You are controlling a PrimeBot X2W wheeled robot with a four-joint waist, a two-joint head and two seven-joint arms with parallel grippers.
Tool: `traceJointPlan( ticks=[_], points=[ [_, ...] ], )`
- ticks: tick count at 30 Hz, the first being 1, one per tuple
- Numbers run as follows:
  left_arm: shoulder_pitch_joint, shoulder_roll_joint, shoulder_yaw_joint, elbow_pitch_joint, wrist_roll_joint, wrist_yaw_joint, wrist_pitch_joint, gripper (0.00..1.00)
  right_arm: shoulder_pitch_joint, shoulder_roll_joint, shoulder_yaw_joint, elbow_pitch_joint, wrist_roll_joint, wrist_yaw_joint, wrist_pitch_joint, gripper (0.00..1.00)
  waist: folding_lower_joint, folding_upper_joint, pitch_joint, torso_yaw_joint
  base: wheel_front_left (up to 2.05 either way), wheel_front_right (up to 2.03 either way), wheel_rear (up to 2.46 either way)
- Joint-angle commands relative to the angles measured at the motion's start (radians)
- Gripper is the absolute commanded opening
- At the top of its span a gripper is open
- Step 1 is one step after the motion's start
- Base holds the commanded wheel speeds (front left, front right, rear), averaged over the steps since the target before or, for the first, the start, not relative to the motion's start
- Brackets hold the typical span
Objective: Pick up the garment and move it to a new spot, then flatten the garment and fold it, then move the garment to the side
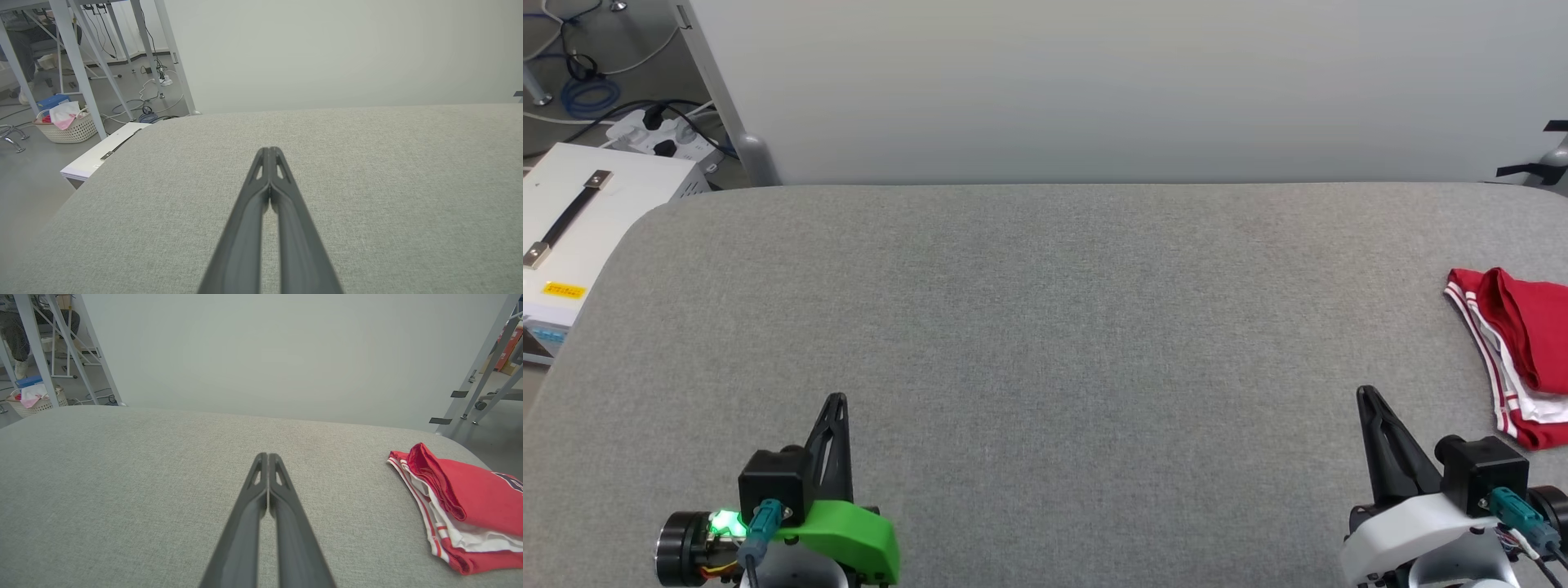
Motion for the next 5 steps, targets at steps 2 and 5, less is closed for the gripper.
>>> traceJointPlan(
  ticks=[2, 5],
  points=[
    [-0.024, -0.006, 0.006, -0.006, 0.010, -0.005, 0.007, 0.00, -0.023, 0.002, 0.002, 0.004, -0.013, -0.001, 0.009, 0.00, 0.0000, -0.0001, 0.000, -0.001, 0.00, 0.00, 0.00],
    [-0.026, -0.006, 0.007, -0.007, 0.011, -0.006, 0.012, 0.00, -0.026, 0.003, 0.003, 0.005, -0.017, -0.001, 0.015, 0.00, 0.0000, -0.0001, 0.000, -0.002, 0.00, 0.00, 0.00]
  ],
)
